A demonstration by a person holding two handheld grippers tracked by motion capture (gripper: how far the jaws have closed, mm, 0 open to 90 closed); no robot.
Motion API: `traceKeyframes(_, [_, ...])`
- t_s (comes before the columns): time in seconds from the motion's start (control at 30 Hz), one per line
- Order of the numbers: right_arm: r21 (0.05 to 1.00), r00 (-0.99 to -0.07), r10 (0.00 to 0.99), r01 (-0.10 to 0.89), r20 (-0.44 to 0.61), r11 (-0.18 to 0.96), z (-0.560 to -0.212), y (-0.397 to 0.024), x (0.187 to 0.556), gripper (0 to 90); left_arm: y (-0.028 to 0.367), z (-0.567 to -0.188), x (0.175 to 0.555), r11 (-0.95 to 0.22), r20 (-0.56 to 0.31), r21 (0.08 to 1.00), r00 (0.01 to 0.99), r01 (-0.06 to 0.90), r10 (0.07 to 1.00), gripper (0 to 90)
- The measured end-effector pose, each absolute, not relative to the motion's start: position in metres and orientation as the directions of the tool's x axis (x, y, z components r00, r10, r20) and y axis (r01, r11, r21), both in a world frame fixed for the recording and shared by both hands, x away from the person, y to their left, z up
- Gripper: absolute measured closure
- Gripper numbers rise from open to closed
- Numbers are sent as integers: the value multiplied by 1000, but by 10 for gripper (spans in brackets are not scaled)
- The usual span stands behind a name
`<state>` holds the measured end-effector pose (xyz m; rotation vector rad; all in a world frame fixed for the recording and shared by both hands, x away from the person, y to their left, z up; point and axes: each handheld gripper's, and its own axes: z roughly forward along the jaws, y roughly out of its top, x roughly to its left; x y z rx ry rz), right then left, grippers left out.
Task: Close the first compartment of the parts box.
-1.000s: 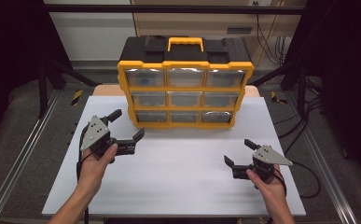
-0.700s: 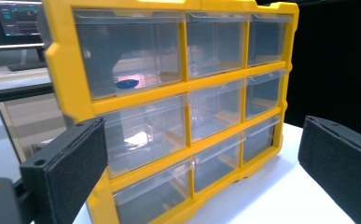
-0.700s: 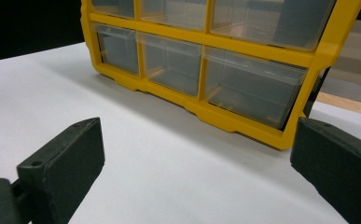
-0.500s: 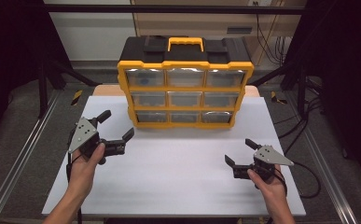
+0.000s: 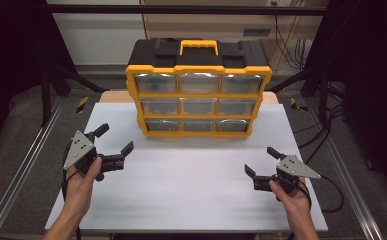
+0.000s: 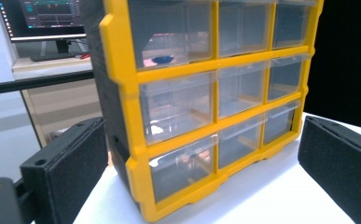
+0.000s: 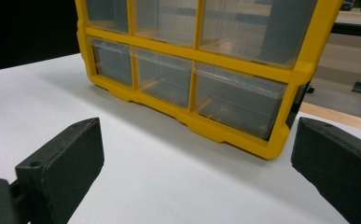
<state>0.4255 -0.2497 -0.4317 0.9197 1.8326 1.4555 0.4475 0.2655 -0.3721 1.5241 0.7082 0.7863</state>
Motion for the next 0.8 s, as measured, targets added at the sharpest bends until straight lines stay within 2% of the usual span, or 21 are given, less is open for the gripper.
traceKeyframes(0.8, [983,-526,848,108,-70,148,-432,-265,424,38,295,-409,448,-115,78,993,535,37,841,17])
